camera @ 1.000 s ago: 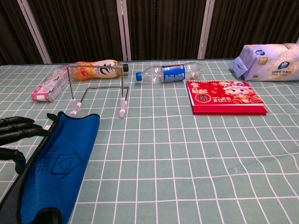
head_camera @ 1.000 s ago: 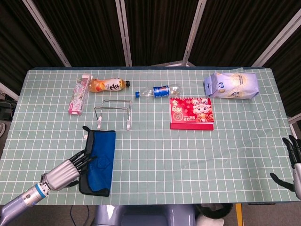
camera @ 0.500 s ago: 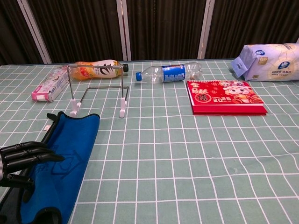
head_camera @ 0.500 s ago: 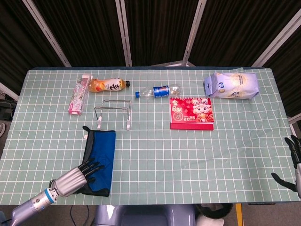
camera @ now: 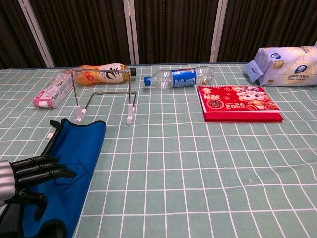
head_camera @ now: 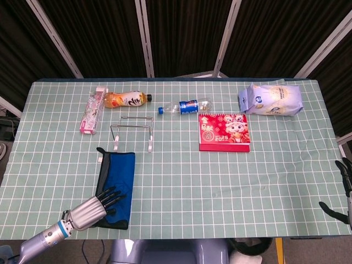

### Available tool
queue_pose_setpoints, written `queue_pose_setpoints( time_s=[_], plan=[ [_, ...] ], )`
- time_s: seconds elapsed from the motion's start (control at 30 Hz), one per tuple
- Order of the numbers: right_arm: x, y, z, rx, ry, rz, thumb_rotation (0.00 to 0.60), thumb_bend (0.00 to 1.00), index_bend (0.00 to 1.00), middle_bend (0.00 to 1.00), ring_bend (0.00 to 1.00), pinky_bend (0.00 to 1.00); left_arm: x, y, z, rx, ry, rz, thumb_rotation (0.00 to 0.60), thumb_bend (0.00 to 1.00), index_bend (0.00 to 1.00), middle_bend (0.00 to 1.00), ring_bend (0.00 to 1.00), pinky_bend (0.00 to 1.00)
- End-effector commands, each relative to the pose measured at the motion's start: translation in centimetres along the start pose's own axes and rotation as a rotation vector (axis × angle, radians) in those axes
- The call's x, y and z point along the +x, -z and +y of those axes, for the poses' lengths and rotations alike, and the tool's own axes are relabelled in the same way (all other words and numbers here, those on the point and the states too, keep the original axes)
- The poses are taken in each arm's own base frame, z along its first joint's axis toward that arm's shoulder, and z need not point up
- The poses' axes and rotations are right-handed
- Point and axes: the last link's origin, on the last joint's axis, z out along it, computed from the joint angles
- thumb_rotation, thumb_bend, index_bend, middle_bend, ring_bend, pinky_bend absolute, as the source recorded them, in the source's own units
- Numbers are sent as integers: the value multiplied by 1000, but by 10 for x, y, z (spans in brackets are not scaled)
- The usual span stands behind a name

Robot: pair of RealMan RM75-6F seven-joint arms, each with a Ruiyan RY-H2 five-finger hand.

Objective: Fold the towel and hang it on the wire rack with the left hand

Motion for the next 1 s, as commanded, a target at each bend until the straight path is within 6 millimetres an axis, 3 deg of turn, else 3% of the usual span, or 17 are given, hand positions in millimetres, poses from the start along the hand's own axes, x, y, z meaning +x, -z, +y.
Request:
queue_pose_setpoints(
  time_s=[0.03, 0.43, 0.67, 1.0],
  plan=[
    [0, 0, 0, -1, -1, -1, 600, 0, 7, 0, 0, 0, 1, -2, 0, -4, -5, 1, 600, 272, 486, 0, 0, 0],
    [0, 0, 1, -4, 0, -2, 600, 0, 7, 0, 0, 0, -1, -6, 2, -11, -15, -18, 600, 295, 488, 0, 0, 0],
    [0, 0, 0, -3, 0, -5, 600, 0, 7, 0, 0, 0, -2, -6, 1, -11, -12, -26, 600, 421, 501, 0, 0, 0],
    [0, 0, 0, -3, 3, -7, 600, 0, 8, 0, 0, 0, -3, -7, 1, -13, -13, -28, 600, 481, 555, 0, 0, 0]
  ],
)
